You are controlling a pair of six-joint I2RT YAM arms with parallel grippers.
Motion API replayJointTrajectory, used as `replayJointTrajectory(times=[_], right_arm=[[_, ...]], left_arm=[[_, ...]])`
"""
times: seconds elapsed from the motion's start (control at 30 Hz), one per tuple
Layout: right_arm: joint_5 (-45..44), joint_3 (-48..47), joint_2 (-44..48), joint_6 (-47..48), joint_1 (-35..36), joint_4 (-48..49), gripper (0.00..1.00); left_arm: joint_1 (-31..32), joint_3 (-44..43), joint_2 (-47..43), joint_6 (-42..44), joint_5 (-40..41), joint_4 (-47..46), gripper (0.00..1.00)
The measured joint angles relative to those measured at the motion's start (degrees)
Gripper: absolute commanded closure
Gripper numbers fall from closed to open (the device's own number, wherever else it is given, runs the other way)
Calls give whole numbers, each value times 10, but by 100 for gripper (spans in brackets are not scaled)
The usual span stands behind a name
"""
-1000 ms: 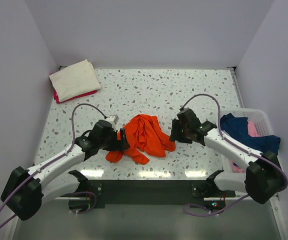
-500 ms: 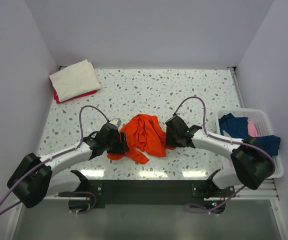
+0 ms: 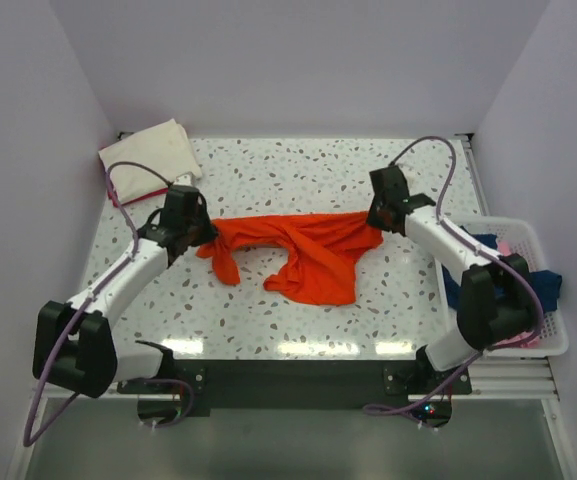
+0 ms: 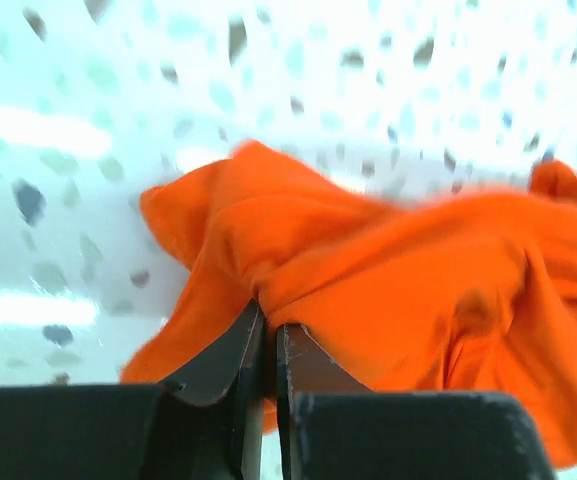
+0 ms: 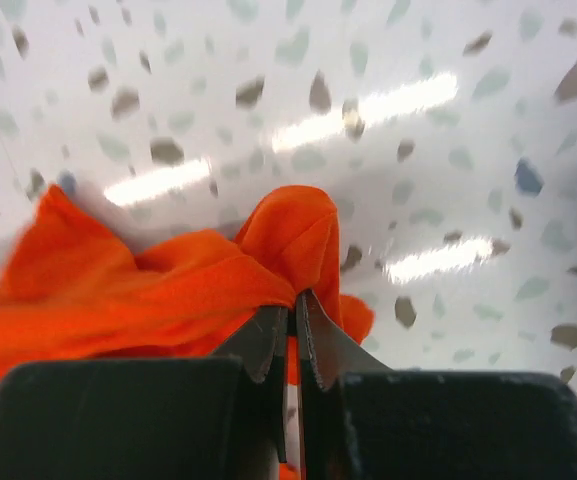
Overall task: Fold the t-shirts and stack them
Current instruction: Flatten the tshirt out
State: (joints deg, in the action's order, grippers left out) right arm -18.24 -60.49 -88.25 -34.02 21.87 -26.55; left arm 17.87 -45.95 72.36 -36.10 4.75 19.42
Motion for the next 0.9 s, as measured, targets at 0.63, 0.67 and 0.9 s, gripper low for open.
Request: replayJointTrajectory(times=[0.63, 0.67, 0.9], right_arm=[[28, -120, -25, 52, 21, -59, 41], [29, -88, -7, 46, 55, -55, 42], [47, -2, -22, -4, 243, -18, 41]], left_arm=[[-85, -127, 64, 22, -29, -1, 24], [-85, -101, 43, 20, -31, -2, 25], [-85, 50, -17, -9, -61, -23, 26]])
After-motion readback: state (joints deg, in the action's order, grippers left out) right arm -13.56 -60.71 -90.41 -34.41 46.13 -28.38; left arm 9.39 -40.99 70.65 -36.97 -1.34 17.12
